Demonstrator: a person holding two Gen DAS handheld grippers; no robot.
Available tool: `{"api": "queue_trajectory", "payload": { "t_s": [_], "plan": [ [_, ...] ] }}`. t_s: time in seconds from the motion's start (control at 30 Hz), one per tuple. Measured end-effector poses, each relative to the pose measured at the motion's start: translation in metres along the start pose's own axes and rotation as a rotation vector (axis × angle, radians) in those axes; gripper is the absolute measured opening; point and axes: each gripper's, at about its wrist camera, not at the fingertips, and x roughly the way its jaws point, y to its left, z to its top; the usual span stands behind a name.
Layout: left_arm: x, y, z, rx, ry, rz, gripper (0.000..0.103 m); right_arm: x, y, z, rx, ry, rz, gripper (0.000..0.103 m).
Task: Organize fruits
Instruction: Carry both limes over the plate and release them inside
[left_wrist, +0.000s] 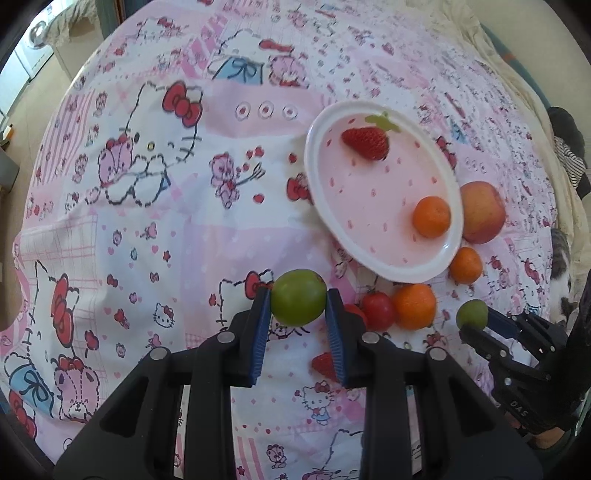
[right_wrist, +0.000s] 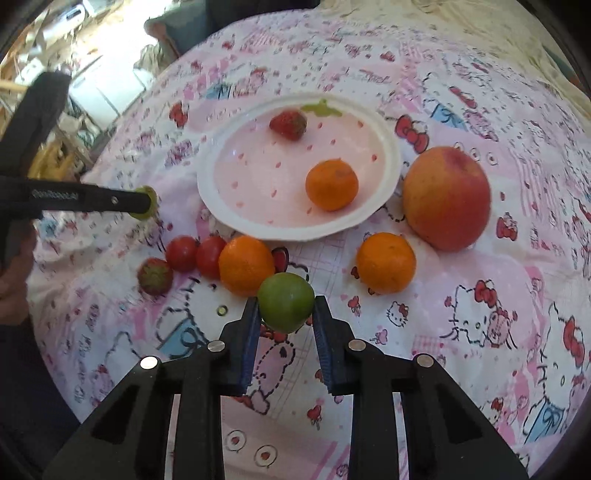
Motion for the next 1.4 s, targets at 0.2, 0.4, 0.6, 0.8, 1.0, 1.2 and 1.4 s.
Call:
{"api": "queue_trajectory", "payload": {
  "t_s": [0.2,0.4,0.6,0.8,1.0,1.2,1.4],
  "plan": [
    [-0.023,-0.011,0.015,0.030,-0.069,-0.032,0.026,-0.028,-0.006,0.012,0.064,-0.103,0.029,0.030],
    [-0.030,-0.027,0.054,0.053,-0.097,-0.026,0.026,-0.048,-0.028,0.043,0.131,-0.186,0.066,0.030],
    [-0.022,-0.048,0.088,0.101,-0.117,-0.030,0.026,-0.046,-0.044,0.083,0.119,-0.204,0.044,0.030],
    [0.019,-0.043,0.105,0.020,-0.038,-0.075,0.026,-0.017,-0.071,0.111,0.178,-0.194,0.138,0.030],
    [0.044,-0.046,0.106,0.044,-0.006,-0.052,0.026,0.019,-0.071,0.130,0.156,-0.133,0.116,0.030],
    [0.062,-0.048,0.109,0.073,0.003,-0.007,0.026,0.047,-0.065,0.129,0.141,-0.075,0.100,0.030],
    [0.070,-0.056,0.106,0.136,-0.024,0.043,0.026,0.059,-0.060,0.124,0.112,-0.040,0.033,0.030]
  ]
}}
